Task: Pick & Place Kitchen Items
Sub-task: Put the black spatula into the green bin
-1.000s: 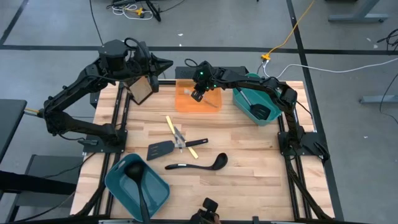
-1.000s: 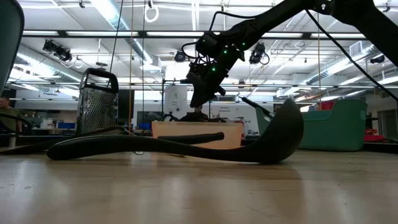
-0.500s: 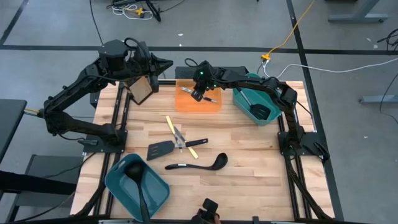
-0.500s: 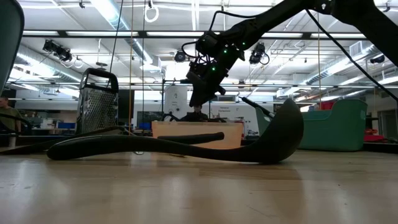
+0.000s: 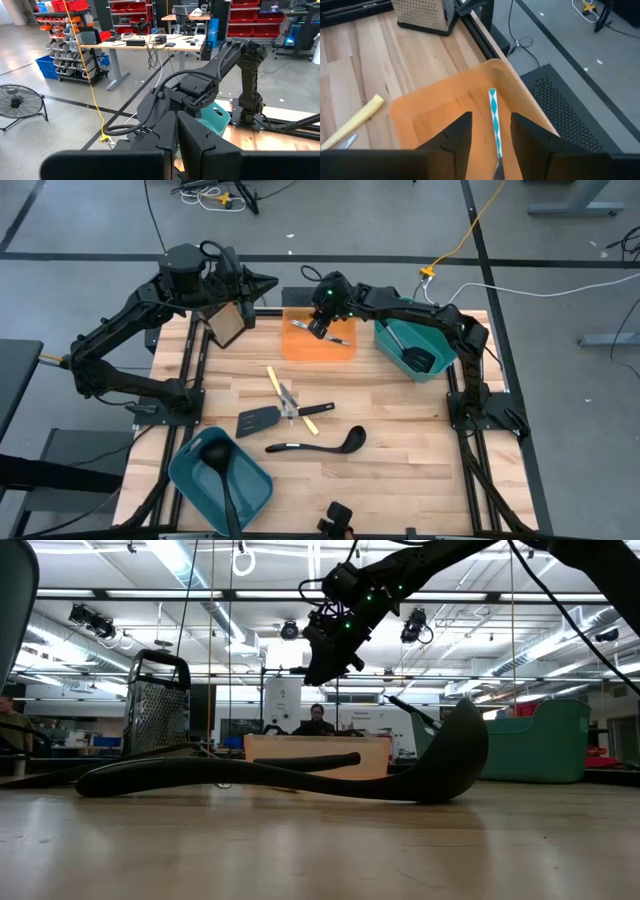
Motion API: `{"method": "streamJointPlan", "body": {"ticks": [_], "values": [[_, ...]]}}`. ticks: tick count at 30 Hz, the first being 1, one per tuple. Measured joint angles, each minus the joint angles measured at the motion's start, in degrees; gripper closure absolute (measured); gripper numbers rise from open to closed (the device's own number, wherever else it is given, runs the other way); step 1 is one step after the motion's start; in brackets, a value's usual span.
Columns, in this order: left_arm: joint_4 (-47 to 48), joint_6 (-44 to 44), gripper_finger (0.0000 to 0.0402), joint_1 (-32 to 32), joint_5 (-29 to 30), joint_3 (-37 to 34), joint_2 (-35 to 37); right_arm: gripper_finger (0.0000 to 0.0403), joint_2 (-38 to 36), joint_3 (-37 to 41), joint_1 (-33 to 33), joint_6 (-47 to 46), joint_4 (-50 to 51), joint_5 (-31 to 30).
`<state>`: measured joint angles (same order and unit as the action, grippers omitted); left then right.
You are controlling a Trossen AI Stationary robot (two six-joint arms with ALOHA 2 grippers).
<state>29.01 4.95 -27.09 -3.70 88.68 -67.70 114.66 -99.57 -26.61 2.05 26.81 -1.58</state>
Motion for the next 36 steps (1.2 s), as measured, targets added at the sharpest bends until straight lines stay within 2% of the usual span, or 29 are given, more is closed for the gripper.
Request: {"method": "streamJointPlan", "body": {"ticks": [6, 20, 33, 36], "values": [[0.0, 0.0, 0.0380, 0.0, 0.0, 0.0, 0.0, 0.0261, 0.0, 0.0, 1.0, 0.5, -0.1, -0.8], [0.0, 0.0, 0.0380, 0.0, 0.0, 0.0, 0.0, 0.0262, 0.0, 0.0, 9.5, 1.7, -1.7, -0.7], [0.0, 0.0, 0.0380, 0.0, 0.0, 0.0, 0.0, 0.0310, 0.0, 0.0, 14.5, 1.7, -3.4, -0.8], [0.0, 0.0, 0.0380, 0.0, 0.0, 0.0, 0.0, 0.0322, 0.0, 0.0, 15.8, 0.6, -3.6, -2.8]]}}
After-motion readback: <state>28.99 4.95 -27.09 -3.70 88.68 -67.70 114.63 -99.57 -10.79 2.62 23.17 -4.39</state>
